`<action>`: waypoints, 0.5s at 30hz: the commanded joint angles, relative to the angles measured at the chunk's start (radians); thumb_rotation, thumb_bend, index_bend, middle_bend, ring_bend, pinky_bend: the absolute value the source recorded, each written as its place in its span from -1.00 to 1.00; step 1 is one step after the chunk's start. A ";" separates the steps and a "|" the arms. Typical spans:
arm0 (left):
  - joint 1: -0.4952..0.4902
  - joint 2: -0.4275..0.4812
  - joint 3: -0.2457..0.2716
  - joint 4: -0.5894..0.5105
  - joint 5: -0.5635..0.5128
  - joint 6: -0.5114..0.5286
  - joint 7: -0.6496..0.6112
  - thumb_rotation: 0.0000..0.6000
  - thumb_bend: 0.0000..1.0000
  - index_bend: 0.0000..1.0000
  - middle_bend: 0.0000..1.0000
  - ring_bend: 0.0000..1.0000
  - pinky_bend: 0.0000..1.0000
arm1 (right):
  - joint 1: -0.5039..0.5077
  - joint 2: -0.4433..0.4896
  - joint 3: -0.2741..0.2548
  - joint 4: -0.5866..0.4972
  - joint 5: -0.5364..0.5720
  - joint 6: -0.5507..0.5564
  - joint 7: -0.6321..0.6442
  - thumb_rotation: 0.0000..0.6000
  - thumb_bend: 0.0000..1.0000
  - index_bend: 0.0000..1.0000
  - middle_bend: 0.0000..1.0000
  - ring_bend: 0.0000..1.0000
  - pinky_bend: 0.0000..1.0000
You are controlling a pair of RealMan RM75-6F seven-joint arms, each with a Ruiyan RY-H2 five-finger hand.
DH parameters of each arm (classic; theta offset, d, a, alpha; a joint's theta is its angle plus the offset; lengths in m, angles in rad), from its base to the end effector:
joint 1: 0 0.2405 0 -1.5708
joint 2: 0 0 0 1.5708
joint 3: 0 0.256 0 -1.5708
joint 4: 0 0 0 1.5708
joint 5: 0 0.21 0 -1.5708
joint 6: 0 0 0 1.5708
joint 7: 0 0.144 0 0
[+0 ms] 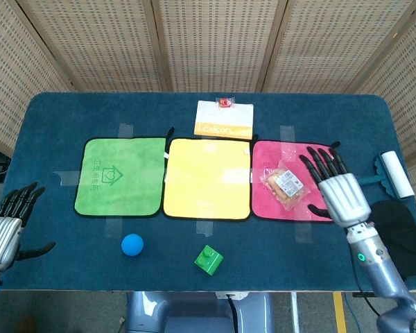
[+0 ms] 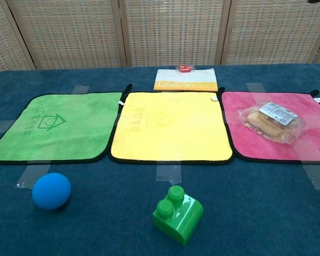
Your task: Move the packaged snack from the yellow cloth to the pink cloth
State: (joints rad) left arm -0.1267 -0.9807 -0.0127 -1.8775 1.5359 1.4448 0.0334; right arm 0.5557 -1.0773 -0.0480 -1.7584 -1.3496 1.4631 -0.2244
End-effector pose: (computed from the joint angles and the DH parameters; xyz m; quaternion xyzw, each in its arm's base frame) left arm -0.2596 0.1798 0.1669 -0.6147 -0.4152 -0.4107 0.5302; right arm -0.2094 -0.2814 0.1505 0.6833 -0.2681 0.4182 0.5351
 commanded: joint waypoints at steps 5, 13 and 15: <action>0.031 0.013 0.016 0.020 0.036 0.048 -0.048 1.00 -1.00 -1.00 -1.00 -1.00 -1.00 | -0.195 -0.016 -0.038 -0.020 0.069 0.084 0.026 1.00 -1.00 -1.00 -1.00 -1.00 -1.00; 0.049 0.017 0.020 0.030 0.036 0.069 -0.058 1.00 -1.00 -1.00 -1.00 -1.00 -1.00 | -0.270 -0.079 -0.007 0.047 0.085 0.109 0.013 1.00 -1.00 -1.00 -1.00 -1.00 -1.00; 0.049 0.018 0.019 0.029 0.032 0.065 -0.058 1.00 -1.00 -1.00 -1.00 -1.00 -1.00 | -0.280 -0.089 0.003 0.062 0.073 0.113 0.009 1.00 -1.00 -1.00 -1.00 -1.00 -1.00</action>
State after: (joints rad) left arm -0.0776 -0.9629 0.0067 -1.8483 1.5687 1.5105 -0.0247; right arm 0.2825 -1.1591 -0.0516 -1.7037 -1.2701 1.5716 -0.2125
